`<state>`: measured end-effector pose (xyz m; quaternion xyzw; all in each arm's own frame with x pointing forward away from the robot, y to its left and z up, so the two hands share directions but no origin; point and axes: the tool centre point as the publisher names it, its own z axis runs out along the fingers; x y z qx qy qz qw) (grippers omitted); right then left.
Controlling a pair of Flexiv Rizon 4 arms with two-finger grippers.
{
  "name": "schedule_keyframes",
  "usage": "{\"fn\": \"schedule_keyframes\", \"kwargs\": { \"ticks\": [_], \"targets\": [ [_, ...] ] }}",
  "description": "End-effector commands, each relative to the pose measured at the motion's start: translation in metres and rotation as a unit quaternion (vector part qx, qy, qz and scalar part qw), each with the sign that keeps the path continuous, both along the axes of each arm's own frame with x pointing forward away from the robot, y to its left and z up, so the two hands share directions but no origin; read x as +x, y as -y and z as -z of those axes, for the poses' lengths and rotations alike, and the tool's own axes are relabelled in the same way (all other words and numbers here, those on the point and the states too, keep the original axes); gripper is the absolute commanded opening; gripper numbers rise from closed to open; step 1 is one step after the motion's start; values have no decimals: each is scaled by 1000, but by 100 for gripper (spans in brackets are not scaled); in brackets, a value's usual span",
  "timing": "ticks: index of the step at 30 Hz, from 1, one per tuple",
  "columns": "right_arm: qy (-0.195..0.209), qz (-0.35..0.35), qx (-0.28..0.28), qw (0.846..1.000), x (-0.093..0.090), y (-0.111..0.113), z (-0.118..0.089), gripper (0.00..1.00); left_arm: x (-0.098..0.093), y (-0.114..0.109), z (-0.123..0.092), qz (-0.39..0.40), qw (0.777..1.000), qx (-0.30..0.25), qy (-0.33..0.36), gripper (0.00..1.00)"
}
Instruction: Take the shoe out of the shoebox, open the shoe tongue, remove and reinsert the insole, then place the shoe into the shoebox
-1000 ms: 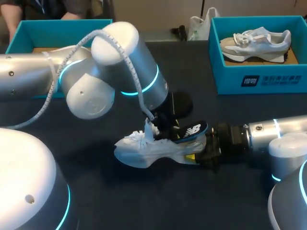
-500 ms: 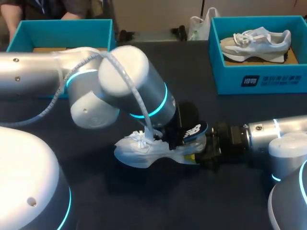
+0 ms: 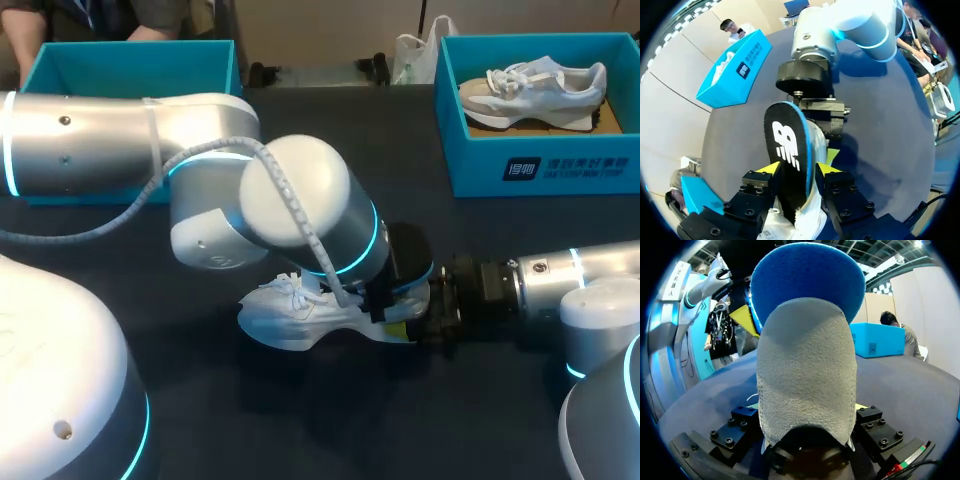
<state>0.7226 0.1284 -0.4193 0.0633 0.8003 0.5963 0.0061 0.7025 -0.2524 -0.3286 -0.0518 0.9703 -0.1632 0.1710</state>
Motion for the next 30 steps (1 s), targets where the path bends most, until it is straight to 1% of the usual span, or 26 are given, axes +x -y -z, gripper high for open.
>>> {"fn": "schedule_keyframes", "kwargs": {
  "ticks": [1,15,30],
  "targets": [
    [-1,0,-3,1000,-1,-1,0,0,-6,10,3,-17,1000,8,23,45],
    [-1,0,-3,1000,-1,-1,0,0,-8,14,5,-48,997,14,61,44],
    [-1,0,-3,1000,-1,-1,0,0,-3,15,11,-82,991,17,102,45]
  ]
}}
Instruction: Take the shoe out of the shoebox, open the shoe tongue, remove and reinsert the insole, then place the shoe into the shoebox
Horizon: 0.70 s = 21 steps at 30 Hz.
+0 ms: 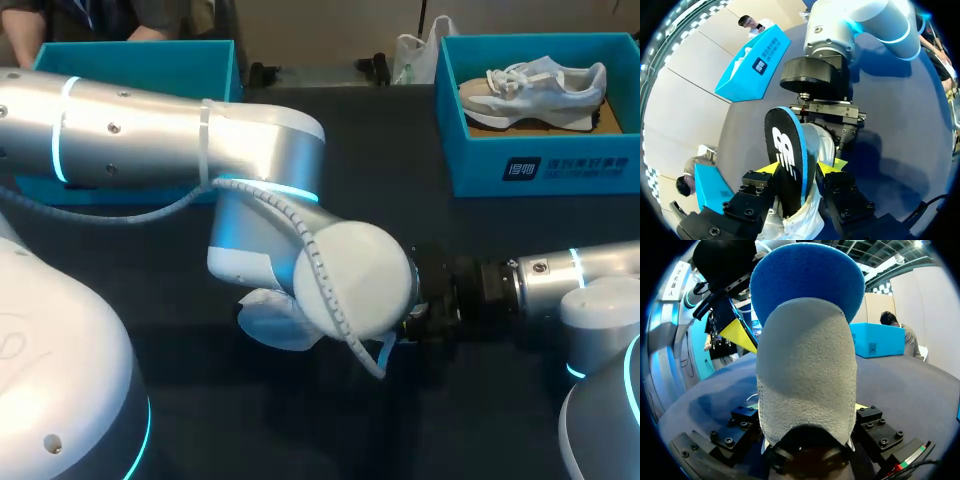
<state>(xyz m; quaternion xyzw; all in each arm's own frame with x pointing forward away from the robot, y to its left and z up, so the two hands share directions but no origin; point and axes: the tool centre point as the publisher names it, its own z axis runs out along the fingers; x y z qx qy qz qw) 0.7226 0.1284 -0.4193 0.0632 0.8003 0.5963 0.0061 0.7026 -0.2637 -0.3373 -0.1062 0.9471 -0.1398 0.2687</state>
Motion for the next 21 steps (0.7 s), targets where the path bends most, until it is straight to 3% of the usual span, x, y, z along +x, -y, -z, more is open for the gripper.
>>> {"fn": "schedule_keyframes", "kwargs": {
  "ticks": [1,21],
  "targets": [
    [-1,0,-3,1000,-1,-1,0,0,-3,4,2,-10,1000,2,15,45],
    [-1,0,-3,1000,-1,-1,0,0,8,0,0,-32,999,-7,21,42]
  ]
}}
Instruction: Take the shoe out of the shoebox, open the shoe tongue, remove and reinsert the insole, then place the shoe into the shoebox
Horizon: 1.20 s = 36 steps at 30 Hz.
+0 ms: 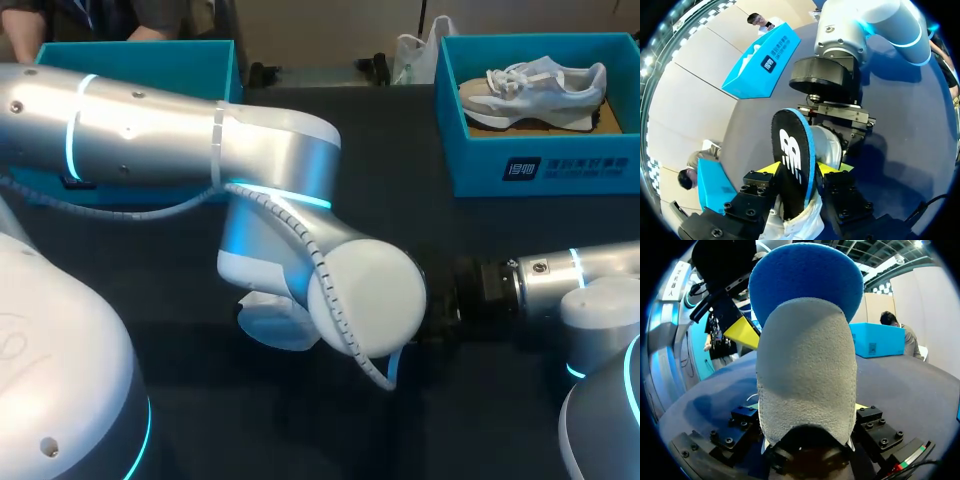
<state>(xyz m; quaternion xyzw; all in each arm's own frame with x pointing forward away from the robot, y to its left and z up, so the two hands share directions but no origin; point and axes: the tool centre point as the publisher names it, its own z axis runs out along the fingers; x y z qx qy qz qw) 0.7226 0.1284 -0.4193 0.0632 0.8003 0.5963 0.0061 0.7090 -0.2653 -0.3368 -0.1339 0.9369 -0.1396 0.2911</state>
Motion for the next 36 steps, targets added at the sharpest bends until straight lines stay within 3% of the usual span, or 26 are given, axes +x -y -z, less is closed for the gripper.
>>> {"fn": "schedule_keyframes", "kwargs": {
  "ticks": [1,10,12,13,19,36],
  "targets": [
    [-1,0,-3,1000,-1,-1,0,0,2,-1,1,-2,1000,-1,1,43],
    [-1,0,-3,1000,-1,-1,0,0,7,-1,10,-8,1000,3,6,38],
    [-1,0,-3,1000,-1,-1,0,0,7,-2,10,-9,1000,-1,7,17],
    [-1,0,-3,1000,-1,-1,0,0,7,-3,9,-8,1000,-3,6,0],
    [-1,0,-3,1000,-1,-1,0,0,10,-5,4,-8,1000,-16,4,0],
    [-1,0,-3,1000,-1,-1,0,0,15,20,-17,5,999,-46,-8,0]
  ]
}}
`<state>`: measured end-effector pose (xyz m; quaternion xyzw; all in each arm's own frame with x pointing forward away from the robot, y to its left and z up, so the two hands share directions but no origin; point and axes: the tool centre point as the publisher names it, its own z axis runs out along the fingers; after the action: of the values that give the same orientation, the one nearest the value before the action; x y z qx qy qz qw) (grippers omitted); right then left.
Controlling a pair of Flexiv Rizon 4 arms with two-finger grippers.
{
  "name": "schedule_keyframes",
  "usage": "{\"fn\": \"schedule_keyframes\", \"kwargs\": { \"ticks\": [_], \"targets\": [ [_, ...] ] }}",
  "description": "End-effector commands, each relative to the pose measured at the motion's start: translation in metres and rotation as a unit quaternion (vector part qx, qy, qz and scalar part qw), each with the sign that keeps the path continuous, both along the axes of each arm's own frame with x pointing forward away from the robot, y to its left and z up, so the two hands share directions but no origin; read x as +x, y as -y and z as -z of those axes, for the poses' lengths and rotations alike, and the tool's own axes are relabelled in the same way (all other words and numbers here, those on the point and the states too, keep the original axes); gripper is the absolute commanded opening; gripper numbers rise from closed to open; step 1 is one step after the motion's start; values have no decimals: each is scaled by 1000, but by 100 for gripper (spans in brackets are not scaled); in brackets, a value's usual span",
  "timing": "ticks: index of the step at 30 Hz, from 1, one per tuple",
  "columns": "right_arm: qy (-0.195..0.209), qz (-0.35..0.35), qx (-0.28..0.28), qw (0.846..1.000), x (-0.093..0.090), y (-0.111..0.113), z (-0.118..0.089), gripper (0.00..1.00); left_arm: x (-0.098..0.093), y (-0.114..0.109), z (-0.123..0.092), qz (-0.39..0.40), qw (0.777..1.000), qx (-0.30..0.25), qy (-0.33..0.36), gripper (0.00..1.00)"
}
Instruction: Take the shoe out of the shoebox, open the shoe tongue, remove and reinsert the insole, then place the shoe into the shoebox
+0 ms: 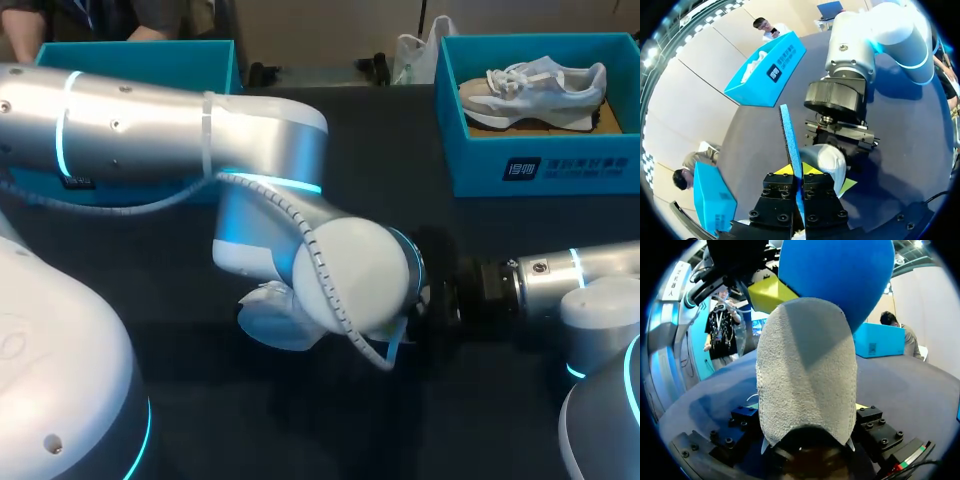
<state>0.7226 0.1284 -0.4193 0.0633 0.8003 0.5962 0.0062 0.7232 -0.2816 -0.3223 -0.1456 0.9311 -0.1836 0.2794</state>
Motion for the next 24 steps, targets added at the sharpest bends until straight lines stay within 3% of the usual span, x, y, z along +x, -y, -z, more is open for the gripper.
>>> {"fn": "schedule_keyframes", "kwargs": {
  "ticks": [1,5,8,18,20,24],
  "targets": [
    [-1,0,-3,1000,-1,-1,0,0,1,6,-3,5,1000,1,-2,4],
    [-1,0,-3,1000,-1,-1,0,0,2,9,-3,13,1000,-8,5,16],
    [-1,0,-3,1000,-1,-1,0,0,1,9,-4,20,1000,-17,4,32],
    [-1,0,-3,1000,-1,-1,0,0,-5,-5,5,34,999,-24,4,49],
    [-1,0,-3,1000,-1,-1,0,0,-5,-8,7,37,999,-24,4,71],
    [-1,0,-3,1000,-1,-1,0,0,-8,-11,10,47,999,-23,4,78]
  ]
}}
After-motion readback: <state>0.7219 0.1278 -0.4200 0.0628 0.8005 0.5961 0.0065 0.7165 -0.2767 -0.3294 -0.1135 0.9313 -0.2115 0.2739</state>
